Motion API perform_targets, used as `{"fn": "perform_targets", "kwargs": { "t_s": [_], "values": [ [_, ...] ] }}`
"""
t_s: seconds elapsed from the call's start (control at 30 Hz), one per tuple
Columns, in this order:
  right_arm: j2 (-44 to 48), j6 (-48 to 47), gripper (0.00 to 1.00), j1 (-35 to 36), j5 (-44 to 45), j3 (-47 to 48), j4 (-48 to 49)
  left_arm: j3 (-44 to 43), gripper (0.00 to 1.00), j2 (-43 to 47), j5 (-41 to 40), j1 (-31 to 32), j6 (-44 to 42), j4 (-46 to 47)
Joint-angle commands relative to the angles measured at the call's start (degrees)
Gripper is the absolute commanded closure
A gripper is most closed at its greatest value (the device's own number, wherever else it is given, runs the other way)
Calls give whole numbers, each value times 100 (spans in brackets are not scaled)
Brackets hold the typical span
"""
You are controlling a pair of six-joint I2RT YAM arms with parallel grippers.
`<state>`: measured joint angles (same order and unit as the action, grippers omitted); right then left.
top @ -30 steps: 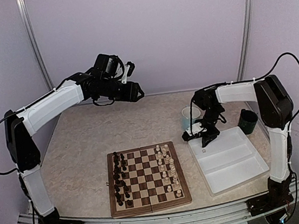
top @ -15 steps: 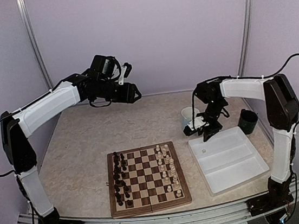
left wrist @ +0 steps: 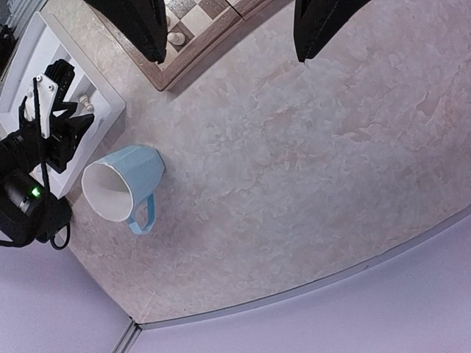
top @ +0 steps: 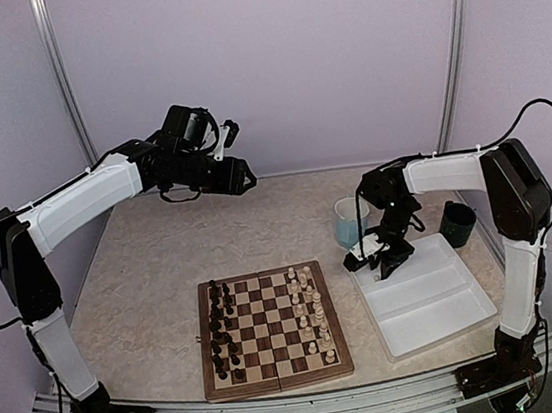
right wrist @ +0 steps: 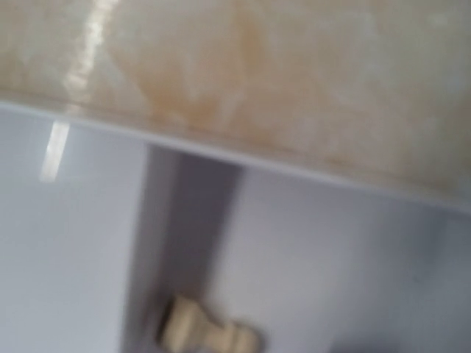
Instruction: Set up the chess pieces on the board
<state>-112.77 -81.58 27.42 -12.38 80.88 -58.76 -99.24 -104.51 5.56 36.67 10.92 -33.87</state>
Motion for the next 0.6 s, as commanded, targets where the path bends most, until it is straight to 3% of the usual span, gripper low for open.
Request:
{"fn": "perform_targets", "kwargs": {
  "t_s": [0.0, 0.37, 0.57],
  "values": [
    [232, -2300, 56, 86, 250, -252, -133, 45, 41, 242, -2, -45, 25, 126],
    [200, -2758, 56, 167, 196, -589, 183, 44, 41, 212, 41, -45, 90, 195],
    [189, -2854, 64, 185, -48, -699, 319, 71, 41, 195, 105, -45, 154, 283]
  ]
}}
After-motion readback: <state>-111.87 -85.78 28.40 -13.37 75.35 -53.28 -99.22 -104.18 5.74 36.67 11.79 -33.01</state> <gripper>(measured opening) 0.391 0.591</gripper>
